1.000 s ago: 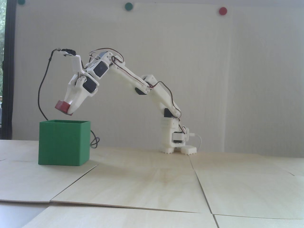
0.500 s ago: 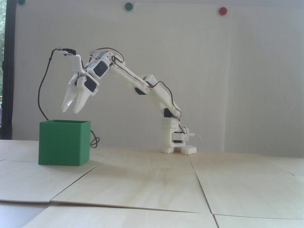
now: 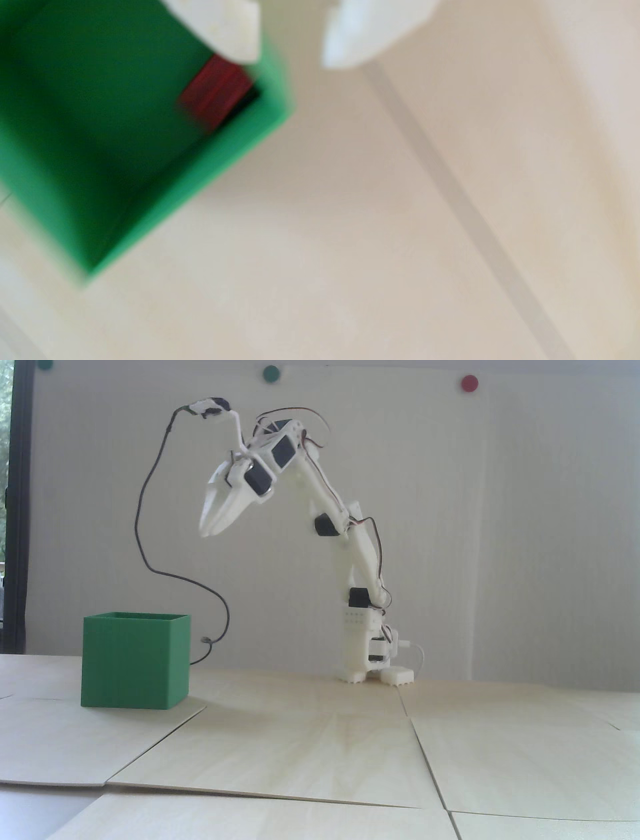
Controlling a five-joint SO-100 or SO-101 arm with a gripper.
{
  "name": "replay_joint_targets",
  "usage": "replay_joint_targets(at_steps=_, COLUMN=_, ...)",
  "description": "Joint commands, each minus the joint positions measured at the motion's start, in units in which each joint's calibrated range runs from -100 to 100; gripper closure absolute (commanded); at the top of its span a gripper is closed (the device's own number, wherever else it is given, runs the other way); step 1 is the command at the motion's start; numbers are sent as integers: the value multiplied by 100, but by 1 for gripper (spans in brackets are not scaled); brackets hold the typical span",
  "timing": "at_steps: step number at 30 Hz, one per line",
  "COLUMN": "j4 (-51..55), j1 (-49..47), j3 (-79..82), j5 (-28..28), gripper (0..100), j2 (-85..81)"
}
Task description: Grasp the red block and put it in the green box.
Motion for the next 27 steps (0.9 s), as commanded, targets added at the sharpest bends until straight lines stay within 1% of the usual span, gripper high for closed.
replay_joint_targets(at_steps=1, j4=1188, j1=-397, j3=673, j5=-66, gripper=98, j2=-1445)
replay_joint_targets(at_steps=2, j4=1272, j1=-461, j3=939, j5=-72, gripper=98, j2=-1572)
replay_joint_targets(at_steps=3, j4=1247, j1=-549, j3=1542, j5=-181, gripper=98, j2=-1840)
replay_joint_targets(at_steps=5, j4=1179, j1=-646, j3=2146, j5=-311, gripper=98, j2=-2124)
replay_joint_targets(at_steps=9, j4=749, j1=-799, j3=3734, j5=-384, gripper=98, j2=-2906)
replay_joint_targets(at_steps=12, j4=100, j1=-895, j3=5145, j5=-384, gripper=98, j2=-3601)
replay_joint_targets(at_steps=13, j4=-288, j1=-951, j3=5863, j5=-384, gripper=98, j2=-3940)
replay_joint_targets(at_steps=18, j4=-1628, j1=-1136, j3=8295, j5=-368, gripper=98, j2=-5101)
replay_joint_targets(at_steps=19, j4=-2126, j1=-1233, j3=9280, j5=-348, gripper=98, j2=-5575)
replay_joint_targets(at_steps=22, j4=-2767, j1=-1418, j3=10690, j5=-332, gripper=98, j2=-6262)
replay_joint_targets(at_steps=23, j4=-3660, j1=-1675, j3=12926, j5=-322, gripper=98, j2=-7383)
replay_joint_targets(at_steps=25, j4=-4040, j1=-1780, j3=13876, j5=-296, gripper=98, j2=-7959)
replay_joint_targets(at_steps=27, j4=-4141, j1=-1812, j3=14426, j5=-93, gripper=98, j2=-8354)
